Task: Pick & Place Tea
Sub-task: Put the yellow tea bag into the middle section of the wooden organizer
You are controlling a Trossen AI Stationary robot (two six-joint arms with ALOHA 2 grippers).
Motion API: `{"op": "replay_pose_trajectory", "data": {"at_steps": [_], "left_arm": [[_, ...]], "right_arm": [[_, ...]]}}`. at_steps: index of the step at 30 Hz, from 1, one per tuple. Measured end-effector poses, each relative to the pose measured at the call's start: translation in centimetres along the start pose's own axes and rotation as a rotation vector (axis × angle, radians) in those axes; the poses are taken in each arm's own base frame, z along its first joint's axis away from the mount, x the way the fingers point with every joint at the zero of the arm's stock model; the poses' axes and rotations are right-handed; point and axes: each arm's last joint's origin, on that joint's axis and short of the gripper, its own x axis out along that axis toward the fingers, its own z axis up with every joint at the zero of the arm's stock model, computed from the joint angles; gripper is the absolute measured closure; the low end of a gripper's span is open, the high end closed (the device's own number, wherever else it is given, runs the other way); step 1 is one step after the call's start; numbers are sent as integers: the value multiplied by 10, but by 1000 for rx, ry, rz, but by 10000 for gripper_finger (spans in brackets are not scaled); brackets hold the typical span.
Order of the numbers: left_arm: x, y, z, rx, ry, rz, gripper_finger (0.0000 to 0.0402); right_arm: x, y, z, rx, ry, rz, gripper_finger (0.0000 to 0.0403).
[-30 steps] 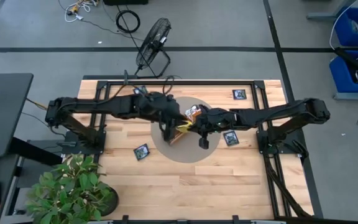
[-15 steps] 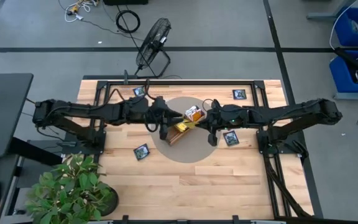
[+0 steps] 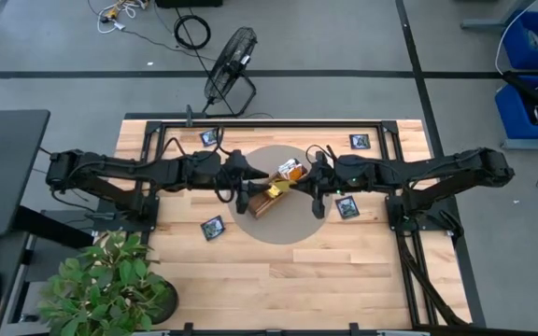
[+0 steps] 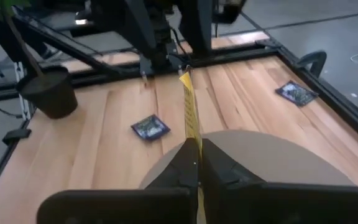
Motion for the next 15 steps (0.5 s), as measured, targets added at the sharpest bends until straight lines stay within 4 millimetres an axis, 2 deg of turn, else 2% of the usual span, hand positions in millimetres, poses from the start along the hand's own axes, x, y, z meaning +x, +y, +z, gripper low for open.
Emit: {"op": "replay_pose_trajectory", "data": {"at_steps": [15], "left_arm": [[6, 5, 0, 19, -12, -7, 222]], "right_arm": [[2, 2, 5, -5, -52, 40, 403]]}}
